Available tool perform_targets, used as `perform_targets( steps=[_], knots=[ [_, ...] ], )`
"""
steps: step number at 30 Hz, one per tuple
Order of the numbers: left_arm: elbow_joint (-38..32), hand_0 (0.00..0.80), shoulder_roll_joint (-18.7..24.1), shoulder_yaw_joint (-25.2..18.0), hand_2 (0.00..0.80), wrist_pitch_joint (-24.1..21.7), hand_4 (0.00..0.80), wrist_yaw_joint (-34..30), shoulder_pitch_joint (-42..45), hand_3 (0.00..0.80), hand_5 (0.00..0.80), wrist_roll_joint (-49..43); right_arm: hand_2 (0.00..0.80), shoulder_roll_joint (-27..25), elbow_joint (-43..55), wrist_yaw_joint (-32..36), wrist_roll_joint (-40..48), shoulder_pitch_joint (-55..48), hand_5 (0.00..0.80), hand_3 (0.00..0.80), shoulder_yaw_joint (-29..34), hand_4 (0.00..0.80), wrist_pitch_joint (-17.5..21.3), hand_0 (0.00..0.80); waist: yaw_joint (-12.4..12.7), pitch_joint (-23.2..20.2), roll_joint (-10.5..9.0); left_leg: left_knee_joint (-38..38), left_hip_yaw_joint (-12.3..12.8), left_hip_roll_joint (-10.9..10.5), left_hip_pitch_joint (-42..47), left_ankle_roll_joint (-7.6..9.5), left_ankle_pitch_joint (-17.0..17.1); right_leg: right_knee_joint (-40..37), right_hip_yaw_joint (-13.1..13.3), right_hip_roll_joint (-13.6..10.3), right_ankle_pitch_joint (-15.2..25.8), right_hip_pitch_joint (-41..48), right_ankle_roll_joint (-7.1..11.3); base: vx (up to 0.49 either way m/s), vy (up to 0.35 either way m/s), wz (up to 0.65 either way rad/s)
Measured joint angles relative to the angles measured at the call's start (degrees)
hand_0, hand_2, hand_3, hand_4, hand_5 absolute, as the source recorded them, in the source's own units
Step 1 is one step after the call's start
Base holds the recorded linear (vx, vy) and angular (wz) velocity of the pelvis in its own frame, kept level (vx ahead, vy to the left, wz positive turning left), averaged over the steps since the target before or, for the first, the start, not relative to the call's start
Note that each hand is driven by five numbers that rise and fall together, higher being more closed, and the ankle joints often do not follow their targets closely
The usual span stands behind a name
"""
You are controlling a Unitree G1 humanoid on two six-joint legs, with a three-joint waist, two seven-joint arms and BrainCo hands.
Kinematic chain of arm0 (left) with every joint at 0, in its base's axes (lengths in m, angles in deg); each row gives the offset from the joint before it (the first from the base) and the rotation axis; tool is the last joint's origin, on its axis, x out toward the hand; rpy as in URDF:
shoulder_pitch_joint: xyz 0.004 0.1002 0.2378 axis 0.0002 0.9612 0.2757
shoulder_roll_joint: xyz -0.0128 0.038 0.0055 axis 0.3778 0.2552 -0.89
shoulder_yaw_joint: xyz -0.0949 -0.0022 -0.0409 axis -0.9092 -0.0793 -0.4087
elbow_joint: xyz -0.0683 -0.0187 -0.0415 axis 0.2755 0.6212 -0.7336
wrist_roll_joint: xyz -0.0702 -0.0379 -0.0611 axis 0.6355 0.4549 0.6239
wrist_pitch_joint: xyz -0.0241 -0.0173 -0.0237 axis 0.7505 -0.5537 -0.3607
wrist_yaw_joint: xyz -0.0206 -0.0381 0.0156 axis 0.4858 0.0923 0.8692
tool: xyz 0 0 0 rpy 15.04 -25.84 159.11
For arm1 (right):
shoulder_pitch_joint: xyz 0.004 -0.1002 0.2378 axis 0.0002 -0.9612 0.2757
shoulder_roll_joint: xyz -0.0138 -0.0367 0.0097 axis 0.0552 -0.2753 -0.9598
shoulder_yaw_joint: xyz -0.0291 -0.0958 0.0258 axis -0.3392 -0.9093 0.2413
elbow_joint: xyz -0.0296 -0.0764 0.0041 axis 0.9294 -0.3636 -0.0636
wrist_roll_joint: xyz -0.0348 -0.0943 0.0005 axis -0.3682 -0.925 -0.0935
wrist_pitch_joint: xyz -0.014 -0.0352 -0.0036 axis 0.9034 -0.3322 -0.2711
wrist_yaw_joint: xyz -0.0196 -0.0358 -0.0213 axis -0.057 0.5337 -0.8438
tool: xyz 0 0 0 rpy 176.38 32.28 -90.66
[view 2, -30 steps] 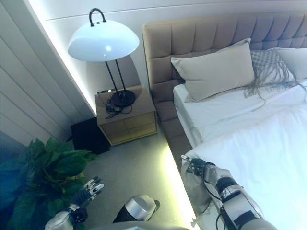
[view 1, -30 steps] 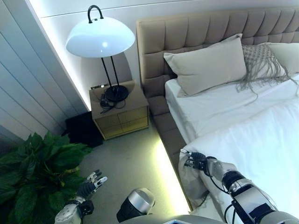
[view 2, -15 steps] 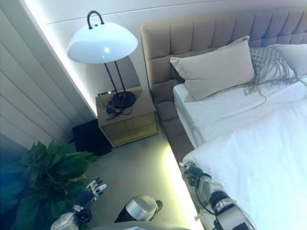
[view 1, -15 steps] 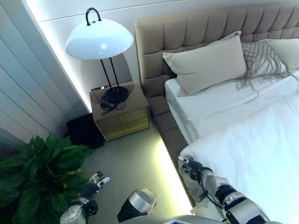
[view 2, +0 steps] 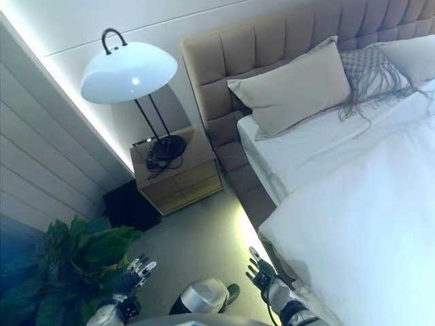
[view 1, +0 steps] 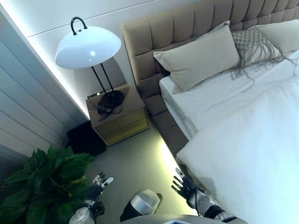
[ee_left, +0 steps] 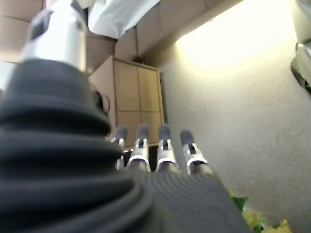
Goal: Make the bed neatly
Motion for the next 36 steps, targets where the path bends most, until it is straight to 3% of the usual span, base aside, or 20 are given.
perform_targets(
  steps=[10, 15, 22, 29, 30, 32, 36],
  knots=[
    [1.4, 0.000, -0.2, 0.0, 0.000, -3.5, 0.000, 0.0, 0.8, 0.000, 0.000, 0.0, 0.000, -3.5, 3.6, 2.1, 0.5, -3.5, 0.000, 0.000, 7.4, 0.000, 9.0, 0.000, -4.7, 0.2, -1.36, -0.8, 3.0, 2.4, -0.4, -0.19, 0.0, -2.8, 2.6, 2.5, 2.9, -2.3, -0.68, -0.073, -0.096, -0.21],
    [1.4, 0.000, 0.0, 0.1, 0.000, -5.0, 0.000, 0.0, 0.0, 0.000, 0.000, 0.0, 0.000, -4.9, 3.2, 5.4, 3.0, -4.3, 0.000, 0.000, 11.1, 0.000, 9.7, 0.000, -7.7, 0.9, -2.07, -1.2, 5.0, 3.8, -0.4, -0.27, 0.0, -5.6, 3.1, 3.6, 5.0, -2.7, -1.28, -0.060, -0.145, -0.25],
    [1.9, 0.000, 0.4, 2.3, 0.000, -8.1, 0.000, 1.9, -2.5, 0.000, 0.000, -1.6, 0.000, -5.0, 0.3, 12.9, 10.5, -5.2, 0.000, 0.000, 13.4, 0.000, 9.9, 0.000, -10.8, 2.1, -1.16, -1.8, 8.1, 5.2, -0.5, -0.23, 0.0, -9.3, 5.4, 5.1, 8.4, -3.9, -1.62, -0.086, -0.118, -0.30],
    [4.8, 0.000, 4.7, 10.3, 0.000, -16.9, 0.000, 15.5, -8.6, 0.000, 0.000, -21.8, 0.000, -5.8, 0.2, 20.5, 24.5, -4.4, 0.000, 0.000, 16.2, 0.000, 9.9, 0.000, -15.8, 3.8, 0.12, -2.3, 11.7, 5.9, -1.9, -0.08, 0.1, -10.6, 7.7, 5.3, 11.3, -8.1, -1.78, -0.089, -0.047, -0.36],
    [4.4, 0.000, 5.4, 10.7, 0.000, -17.7, 0.000, 17.9, -10.5, 0.000, 0.000, -25.3, 0.000, -6.3, 0.2, 21.5, 26.3, -5.0, 0.000, 0.000, 16.8, 0.000, 9.8, 0.000, -17.4, 4.0, 0.23, -2.5, 11.9, 6.0, -1.9, -0.07, 0.1, -11.0, 7.8, 5.3, 12.0, -8.5, -1.44, -0.043, -0.054, -0.35],
    [1.8, 0.000, 8.8, 13.0, 0.000, -18.7, 0.000, 24.1, -14.1, 0.000, 0.000, -33.2, 0.000, -7.2, -0.1, 23.2, 31.3, -4.4, 0.000, 0.000, 17.5, 0.000, 9.8, 0.000, -18.0, 5.0, 0.53, -2.5, 13.2, 6.2, -2.3, -0.03, 0.1, -11.6, 8.7, 5.5, 12.9, -9.7, -1.87, 0.010, -0.035, -0.36],
    [-3.2, 0.000, 13.0, 14.8, 0.000, -19.5, 0.000, 30.3, -22.2, 0.000, 0.000, -45.8, 0.000, -8.7, -3.2, 24.9, 35.8, -3.7, 0.000, 0.000, 19.1, 0.000, 9.8, 0.000, -20.6, 6.7, 0.59, -2.4, 13.1, 5.7, -2.4, 0.08, 0.1, -12.4, 9.2, 5.4, 14.3, -10.3, -1.54, -0.014, 0.009, -0.24]
  ],
)
